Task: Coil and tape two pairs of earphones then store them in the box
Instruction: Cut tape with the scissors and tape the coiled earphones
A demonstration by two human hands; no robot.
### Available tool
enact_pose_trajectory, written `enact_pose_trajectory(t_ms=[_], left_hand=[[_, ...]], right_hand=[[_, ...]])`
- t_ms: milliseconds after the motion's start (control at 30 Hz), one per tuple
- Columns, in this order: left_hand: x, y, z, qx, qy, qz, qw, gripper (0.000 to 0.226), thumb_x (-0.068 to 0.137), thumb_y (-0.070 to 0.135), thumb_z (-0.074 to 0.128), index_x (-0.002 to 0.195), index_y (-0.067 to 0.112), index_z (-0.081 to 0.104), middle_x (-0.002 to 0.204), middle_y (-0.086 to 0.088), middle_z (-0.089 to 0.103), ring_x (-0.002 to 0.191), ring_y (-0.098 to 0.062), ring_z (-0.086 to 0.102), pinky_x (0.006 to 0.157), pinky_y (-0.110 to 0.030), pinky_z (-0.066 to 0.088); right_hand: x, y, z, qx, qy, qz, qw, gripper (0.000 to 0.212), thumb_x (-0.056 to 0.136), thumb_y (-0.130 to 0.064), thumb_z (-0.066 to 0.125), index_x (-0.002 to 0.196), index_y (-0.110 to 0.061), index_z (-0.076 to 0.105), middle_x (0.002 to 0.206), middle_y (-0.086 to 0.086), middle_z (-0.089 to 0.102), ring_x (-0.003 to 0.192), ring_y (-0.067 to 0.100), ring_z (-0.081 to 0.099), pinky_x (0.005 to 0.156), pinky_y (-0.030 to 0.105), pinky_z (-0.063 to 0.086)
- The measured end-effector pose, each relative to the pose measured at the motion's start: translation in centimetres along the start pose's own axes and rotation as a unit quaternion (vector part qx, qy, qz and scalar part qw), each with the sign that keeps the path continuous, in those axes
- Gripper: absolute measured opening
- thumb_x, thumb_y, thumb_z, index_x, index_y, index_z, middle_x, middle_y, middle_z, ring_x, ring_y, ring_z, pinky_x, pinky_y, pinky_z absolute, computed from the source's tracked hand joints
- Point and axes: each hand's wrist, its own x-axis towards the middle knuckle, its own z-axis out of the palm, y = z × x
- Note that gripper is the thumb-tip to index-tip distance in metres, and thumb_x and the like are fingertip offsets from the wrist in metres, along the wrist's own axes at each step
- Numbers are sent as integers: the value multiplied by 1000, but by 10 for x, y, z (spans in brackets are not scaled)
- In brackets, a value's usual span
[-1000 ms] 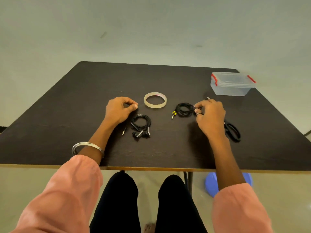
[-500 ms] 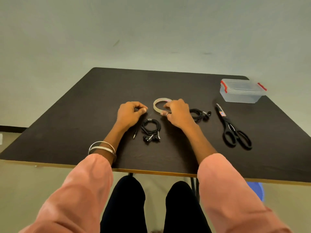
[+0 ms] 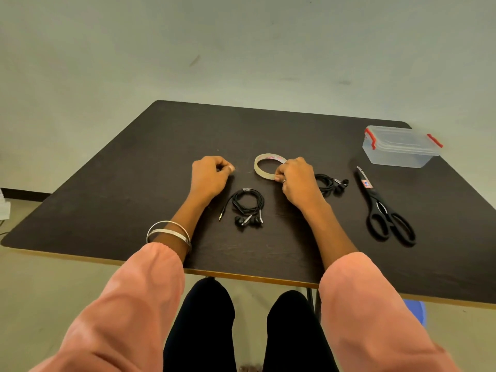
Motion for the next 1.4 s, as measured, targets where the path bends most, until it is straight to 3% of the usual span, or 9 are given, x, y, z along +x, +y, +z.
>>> enact_pose_trajectory(t_ms=[200, 333, 433, 633, 800, 933, 1067, 1233, 1400], left_hand=[[-4, 0, -2, 0, -32, 27, 999, 10, 89, 18, 66, 95, 18, 74, 96, 5, 72, 92, -10, 65, 86, -27, 53], [-5, 0, 0, 15, -31, 38, 999, 11, 89, 21, 66, 97, 22, 74, 97, 7, 69, 91, -8, 63, 82, -23, 50], [-6, 1, 1, 15, -30, 47, 998, 11, 89, 21, 67, 98, 24, 73, 93, 7, 68, 87, -9, 62, 76, -18, 46], [-9, 0, 0, 25, -11, 71, 997, 13, 90, 21, 65, 101, 20, 73, 95, 3, 69, 89, -12, 64, 81, -23, 48], [-10, 1, 1, 47, -14, 85, 995, 13, 89, 23, 65, 99, 19, 73, 96, 1, 71, 89, -13, 64, 84, -26, 50], [-11, 1, 0, 46, -9, 93, 995, 14, 90, 22, 64, 99, 17, 74, 95, 1, 71, 88, -12, 63, 83, -24, 47], [-11, 1, 0, 31, -3, 92, 995, 14, 90, 20, 65, 99, 15, 74, 94, 0, 71, 87, -11, 64, 80, -20, 45], [-11, 2, -1, 18, 12, 85, 996, 13, 91, 16, 64, 99, 14, 73, 91, 2, 70, 80, -8, 61, 76, -16, 46], [-7, -4, 0, 20, 23, 78, 996, 12, 92, 12, 62, 98, 13, 72, 87, 1, 69, 79, -13, 65, 84, -31, 56]], right_hand=[[-22, 1, -26, 107, 2, 13, 994, 40, 89, -20, 66, 127, -9, 59, 124, 13, 62, 120, 33, 50, 99, 44, 41], [-63, 29, -48, 86, 88, 165, 979, 27, 88, -22, 64, 113, -13, 67, 116, 13, 65, 114, 36, 54, 96, 45, 44], [-100, 42, -55, 12, 93, 303, 948, 22, 92, -20, 60, 108, -7, 64, 120, 18, 56, 117, 39, 45, 96, 46, 38], [-134, 56, -51, -49, 69, 387, 918, 23, 91, -15, 59, 111, -3, 58, 127, 24, 48, 123, 41, 39, 98, 46, 38], [-134, 60, -56, -91, 43, 347, 932, 24, 91, -6, 56, 114, 0, 55, 118, 24, 56, 114, 39, 48, 91, 42, 43], [-125, 53, -62, -64, 26, 355, 932, 38, 91, -10, 60, 123, 4, 45, 122, 29, 48, 110, 46, 51, 91, 47, 47], [-121, 48, -71, -36, 121, 342, 931, 47, 87, -5, 62, 126, 3, 37, 123, 31, 43, 109, 48, 49, 93, 50, 43], [-97, 31, -90, 87, 122, 161, 975, 46, 84, 2, 61, 125, -6, 43, 119, 25, 46, 103, 40, 50, 94, 48, 43], [-70, 8, -93, 10, 23, 8, 1000, 58, 77, 4, 69, 126, -8, 42, 119, 19, 49, 106, 34, 53, 95, 44, 43]])
